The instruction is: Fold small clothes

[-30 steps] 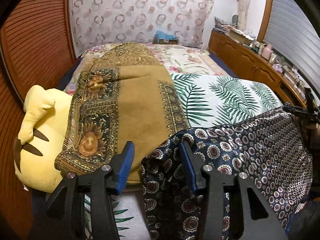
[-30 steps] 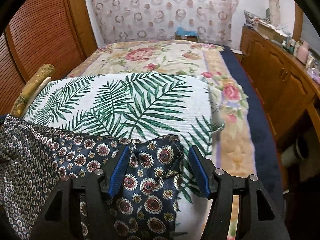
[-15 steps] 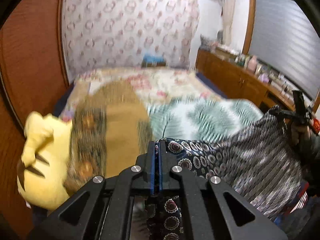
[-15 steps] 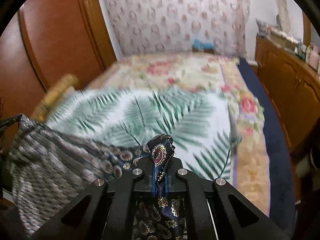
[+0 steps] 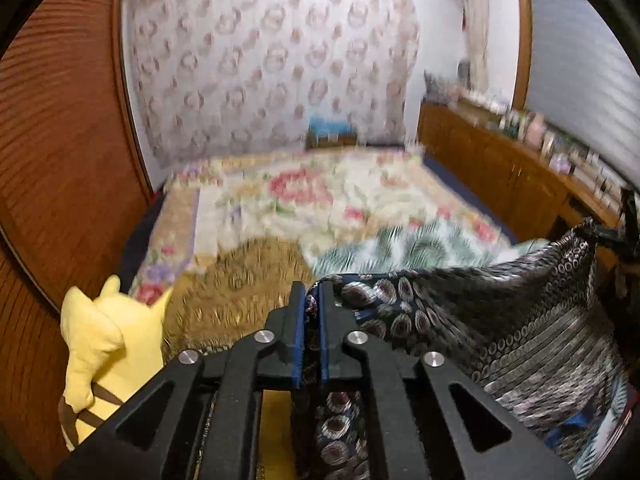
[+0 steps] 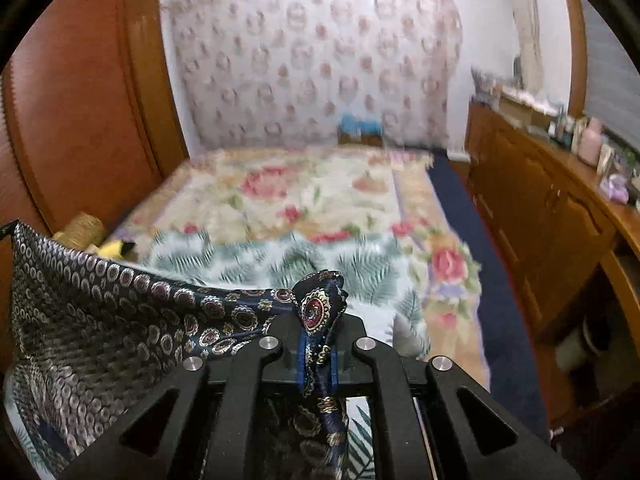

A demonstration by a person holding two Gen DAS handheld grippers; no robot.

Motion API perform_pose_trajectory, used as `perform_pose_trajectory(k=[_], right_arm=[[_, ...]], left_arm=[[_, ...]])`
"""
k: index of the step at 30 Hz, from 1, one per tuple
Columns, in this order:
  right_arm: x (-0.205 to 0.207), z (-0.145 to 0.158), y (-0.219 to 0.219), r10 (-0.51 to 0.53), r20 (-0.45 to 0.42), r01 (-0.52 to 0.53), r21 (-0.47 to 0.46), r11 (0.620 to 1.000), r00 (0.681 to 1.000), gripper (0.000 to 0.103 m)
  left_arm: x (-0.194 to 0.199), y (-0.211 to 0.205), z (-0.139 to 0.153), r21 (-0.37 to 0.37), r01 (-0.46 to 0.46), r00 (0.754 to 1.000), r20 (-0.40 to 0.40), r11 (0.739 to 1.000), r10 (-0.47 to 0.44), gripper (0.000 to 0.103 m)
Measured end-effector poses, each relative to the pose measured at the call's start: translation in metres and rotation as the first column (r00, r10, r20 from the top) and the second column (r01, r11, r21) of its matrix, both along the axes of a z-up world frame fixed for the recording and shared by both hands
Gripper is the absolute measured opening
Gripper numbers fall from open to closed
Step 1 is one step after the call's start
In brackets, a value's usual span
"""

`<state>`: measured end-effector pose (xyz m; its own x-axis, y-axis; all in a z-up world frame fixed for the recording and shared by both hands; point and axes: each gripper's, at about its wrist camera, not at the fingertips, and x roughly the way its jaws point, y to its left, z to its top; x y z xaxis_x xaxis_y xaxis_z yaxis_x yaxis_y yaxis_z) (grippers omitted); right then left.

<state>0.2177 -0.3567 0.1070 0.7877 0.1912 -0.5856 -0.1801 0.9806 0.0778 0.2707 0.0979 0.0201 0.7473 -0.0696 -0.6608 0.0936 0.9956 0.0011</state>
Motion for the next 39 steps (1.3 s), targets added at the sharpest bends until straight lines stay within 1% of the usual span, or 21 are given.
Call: perform_pose_trajectory(k=[1,2,4,5,7,11,15,20,25,29,32,37,38,39], right_arm=[[0.008,-0.007,0.002,-0.005,-0.033,0.005,-0.016,1.0,0.999,0.03],[0.014,-0.016,0.004,-0.02,-0.06,0.017,-0.043,0.999,0.998,0.035],[0.019,-0.027,0.006,-0.03,-0.083,0.024,-0.065,0.998,0.996,0.063],[0.021,-0.032,0.007,-0.037,-0.084,0.031,-0.074,0.997,0.996,0.066],[0.023,-0.038,0.012,-0.043,-0.095,0.035,-0.085,0.996,0.995,0.066],[0.015,-0.048,0.022,-0.032,-0.115,0.023,-0.075,0.997,0.993,0.067],[0.007,-0.053,0.015,-0.036,-0.125,0.03,-0.05,0.998,0.991,0.067],[-0.027,-0.051,0.005,-0.043,-0.115,0.042,-0.014,0.999,0.992,0.067],[-0.068,-0.038,-0.002,-0.05,-0.103,0.048,-0.021,0.999,0.993,0.066],[-0.098,-0.037,-0.006,-0.053,-0.106,0.049,-0.037,0.998,0.993,0.066],[-0.119,-0.04,-0.012,-0.053,-0.121,0.048,-0.041,0.998,0.991,0.066],[-0.139,-0.059,-0.018,-0.045,-0.189,0.041,-0.026,0.999,0.981,0.066],[-0.142,-0.061,-0.018,-0.038,-0.194,0.035,-0.019,0.999,0.98,0.065],[-0.145,-0.063,-0.018,-0.029,-0.202,0.028,-0.011,1.0,0.979,0.061]], left_arm=[[0.002,0.0,-0.005,0.007,-0.004,1.0,-0.013,1.0,0.004,0.015],[0.004,0.002,-0.012,0.011,-0.009,1.0,-0.028,1.0,0.009,0.019],[0.003,0.006,-0.023,-0.008,-0.009,0.999,-0.049,1.0,0.009,0.034],[0.002,0.008,-0.026,-0.015,-0.011,0.998,-0.056,1.0,0.01,0.036],[-0.006,0.011,-0.034,-0.034,-0.02,0.997,-0.072,0.999,0.017,0.036],[-0.024,0.007,-0.047,-0.04,-0.012,0.995,-0.099,0.999,0.008,0.036],[-0.045,0.0,-0.05,-0.053,-0.005,0.995,-0.102,0.999,-0.001,0.036],[-0.071,-0.001,-0.053,-0.054,-0.001,0.994,-0.108,0.999,-0.005,0.036],[-0.102,0.0,-0.06,-0.075,-0.015,0.993,-0.118,0.997,0.006,0.036],[-0.123,0.003,-0.067,-0.091,-0.027,0.992,-0.124,0.996,0.016,0.036],[-0.138,0.005,-0.074,-0.107,-0.041,0.992,-0.123,0.993,0.028,0.036],[-0.152,0.003,-0.084,-0.125,-0.043,0.993,-0.117,0.991,0.028,0.036],[-0.154,0.001,-0.087,-0.124,-0.041,0.993,-0.117,0.991,0.027,0.036],[-0.155,-0.001,-0.088,-0.119,-0.039,0.993,-0.115,0.992,0.025,0.036]])
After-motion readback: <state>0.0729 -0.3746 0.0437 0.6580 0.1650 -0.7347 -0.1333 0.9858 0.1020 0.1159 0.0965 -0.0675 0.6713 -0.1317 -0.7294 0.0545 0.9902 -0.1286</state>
